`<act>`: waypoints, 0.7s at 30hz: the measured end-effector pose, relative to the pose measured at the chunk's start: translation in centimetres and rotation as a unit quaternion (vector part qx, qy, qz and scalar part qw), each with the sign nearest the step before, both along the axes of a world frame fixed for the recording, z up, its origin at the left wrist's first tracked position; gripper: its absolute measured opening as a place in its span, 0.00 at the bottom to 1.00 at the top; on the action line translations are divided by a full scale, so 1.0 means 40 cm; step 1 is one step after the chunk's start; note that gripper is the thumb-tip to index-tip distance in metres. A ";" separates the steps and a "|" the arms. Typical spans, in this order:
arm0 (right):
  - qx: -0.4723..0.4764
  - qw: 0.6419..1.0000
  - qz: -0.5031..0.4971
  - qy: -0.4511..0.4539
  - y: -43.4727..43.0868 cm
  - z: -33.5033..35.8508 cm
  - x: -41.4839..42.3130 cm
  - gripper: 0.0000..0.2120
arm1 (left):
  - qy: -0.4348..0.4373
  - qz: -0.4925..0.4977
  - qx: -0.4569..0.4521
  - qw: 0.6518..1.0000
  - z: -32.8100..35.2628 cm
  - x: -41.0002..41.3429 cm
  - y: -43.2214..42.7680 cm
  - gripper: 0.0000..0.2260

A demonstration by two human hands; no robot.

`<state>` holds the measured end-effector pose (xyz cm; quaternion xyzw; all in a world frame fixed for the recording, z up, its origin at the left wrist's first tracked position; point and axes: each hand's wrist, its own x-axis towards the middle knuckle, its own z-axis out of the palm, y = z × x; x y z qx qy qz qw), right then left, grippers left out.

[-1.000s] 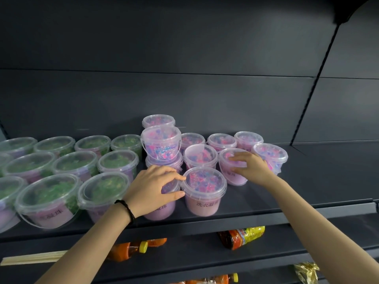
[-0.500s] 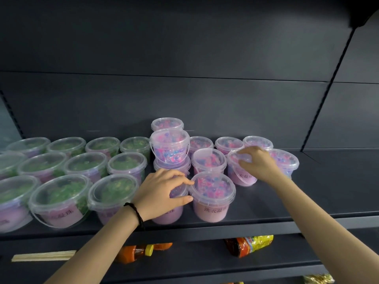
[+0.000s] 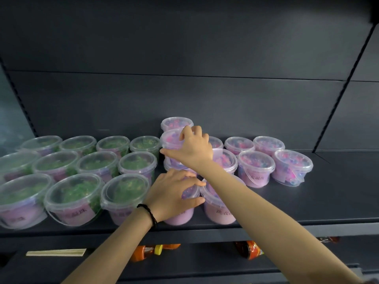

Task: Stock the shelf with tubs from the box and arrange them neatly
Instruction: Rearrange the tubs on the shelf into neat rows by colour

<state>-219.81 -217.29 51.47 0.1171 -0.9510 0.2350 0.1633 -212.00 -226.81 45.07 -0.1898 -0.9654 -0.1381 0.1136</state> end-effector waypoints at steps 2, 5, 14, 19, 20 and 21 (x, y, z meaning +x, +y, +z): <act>0.013 1.000 -0.024 0.002 -0.012 0.002 -0.007 0.38 | 0.002 -0.001 0.004 1.000 -0.002 -0.004 -0.001 0.27; 0.014 0.999 -0.026 -0.015 -0.007 0.015 -0.011 0.38 | 0.000 -0.012 0.023 1.000 -0.002 -0.004 -0.004 0.27; -0.082 0.995 0.020 -0.057 0.045 0.031 -0.040 0.28 | 0.014 -0.038 0.036 0.999 -0.006 -0.006 -0.016 0.27; -0.161 0.987 0.023 -0.007 0.120 0.051 -0.040 0.24 | -0.012 -0.027 0.035 0.999 0.002 -0.007 -0.011 0.28; -0.176 0.984 0.027 0.007 0.152 0.060 -0.036 0.22 | -0.019 -0.027 0.038 0.999 0.003 -0.007 -0.012 0.28; -0.191 0.981 0.033 0.018 0.190 0.070 -0.028 0.20 | -0.024 -0.028 0.037 0.999 0.006 -0.005 -0.012 0.28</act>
